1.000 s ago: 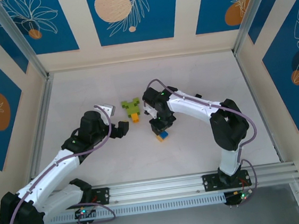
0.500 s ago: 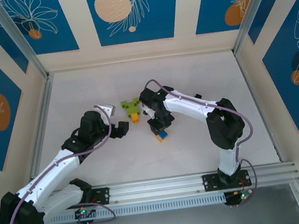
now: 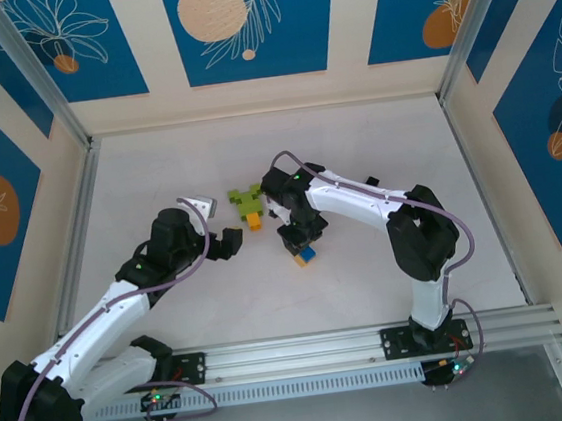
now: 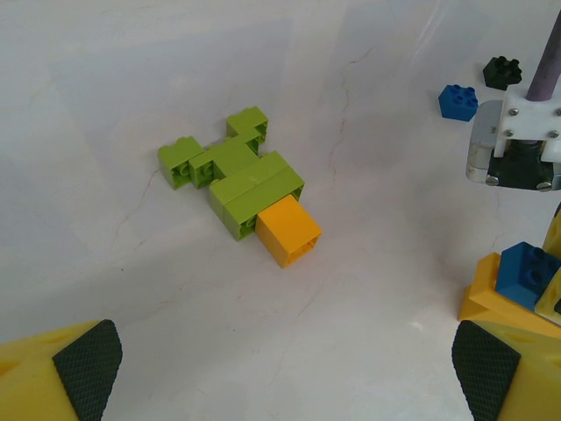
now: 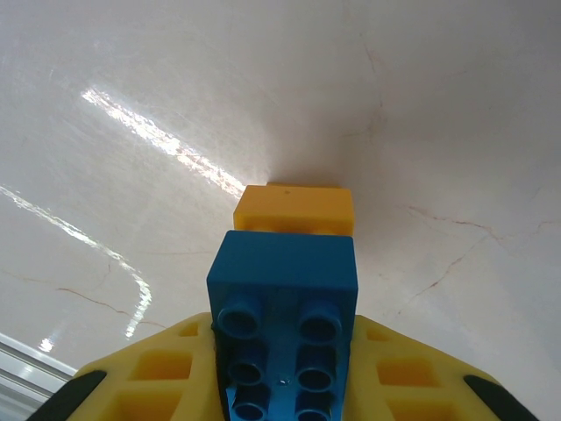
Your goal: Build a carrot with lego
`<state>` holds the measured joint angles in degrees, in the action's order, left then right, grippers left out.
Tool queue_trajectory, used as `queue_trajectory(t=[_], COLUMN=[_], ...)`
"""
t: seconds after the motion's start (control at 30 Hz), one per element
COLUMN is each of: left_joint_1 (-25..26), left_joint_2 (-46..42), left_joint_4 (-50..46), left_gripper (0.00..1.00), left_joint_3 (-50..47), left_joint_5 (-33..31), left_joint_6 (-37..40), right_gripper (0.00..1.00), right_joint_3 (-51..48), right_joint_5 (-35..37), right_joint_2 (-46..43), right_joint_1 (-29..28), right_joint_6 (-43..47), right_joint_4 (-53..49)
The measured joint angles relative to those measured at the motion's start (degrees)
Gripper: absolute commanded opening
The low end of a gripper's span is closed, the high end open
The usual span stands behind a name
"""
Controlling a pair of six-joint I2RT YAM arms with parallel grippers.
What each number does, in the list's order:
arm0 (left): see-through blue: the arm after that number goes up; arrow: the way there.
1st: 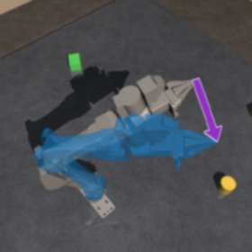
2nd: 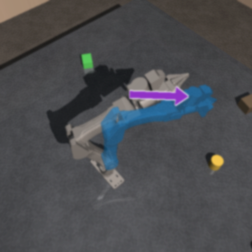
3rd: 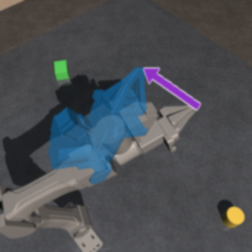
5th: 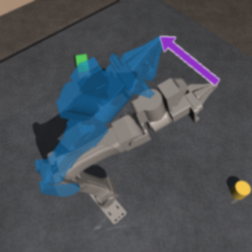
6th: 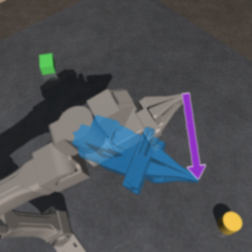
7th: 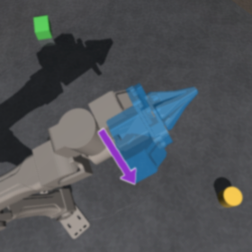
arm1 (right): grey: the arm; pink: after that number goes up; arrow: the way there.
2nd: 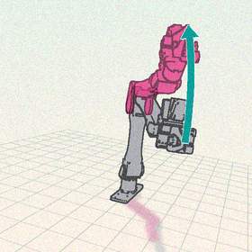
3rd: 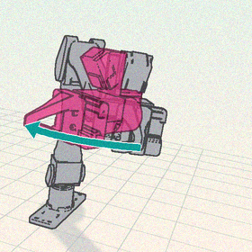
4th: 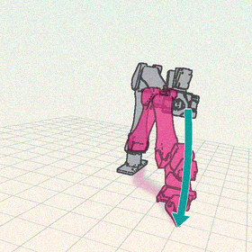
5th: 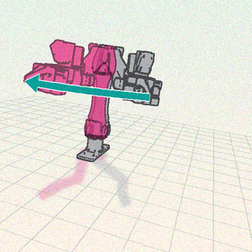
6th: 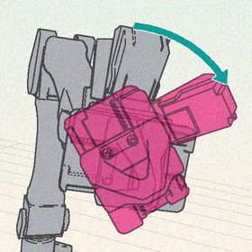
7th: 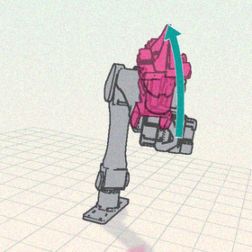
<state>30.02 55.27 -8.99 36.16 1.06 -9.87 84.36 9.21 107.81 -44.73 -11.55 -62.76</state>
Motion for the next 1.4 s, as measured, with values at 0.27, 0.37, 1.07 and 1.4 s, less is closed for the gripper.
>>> queue_trajectory(t=[0.27, 0.37, 1.07, 1.4], left_joint_1=[0.00, 0.00, 0.00, 0.00], left_joint_2=[0.00, 0.00, 0.00, -0.02], left_joint_4=[0.00, 0.00, 0.00, 0.00], left_gripper=[0.99, 0.99, 0.99, 0.99], left_joint_3=[0.00, 0.00, 0.00, 0.00], left_joint_5=[0.00, 0.00, 0.02, 0.20], left_joint_6=[-0.02, 0.00, 0.00, 0.00], right_gripper=[0.27, 0.27, 0.26, 0.26], right_joint_3=[0.02, 0.04, 3.50, 3.65], right_joint_5=[-2.82, -3.48, -3.45, -3.54], right_joint_2=[-0.87, -0.87, 1.03, 1.14], right_joint_1=[1.64, 1.99, 2.12, 2.12], right_joint_6=[0.76, 1.18, 3.52, 3.45], right_joint_4=[0.35, 0.33, -3.37, -4.26])
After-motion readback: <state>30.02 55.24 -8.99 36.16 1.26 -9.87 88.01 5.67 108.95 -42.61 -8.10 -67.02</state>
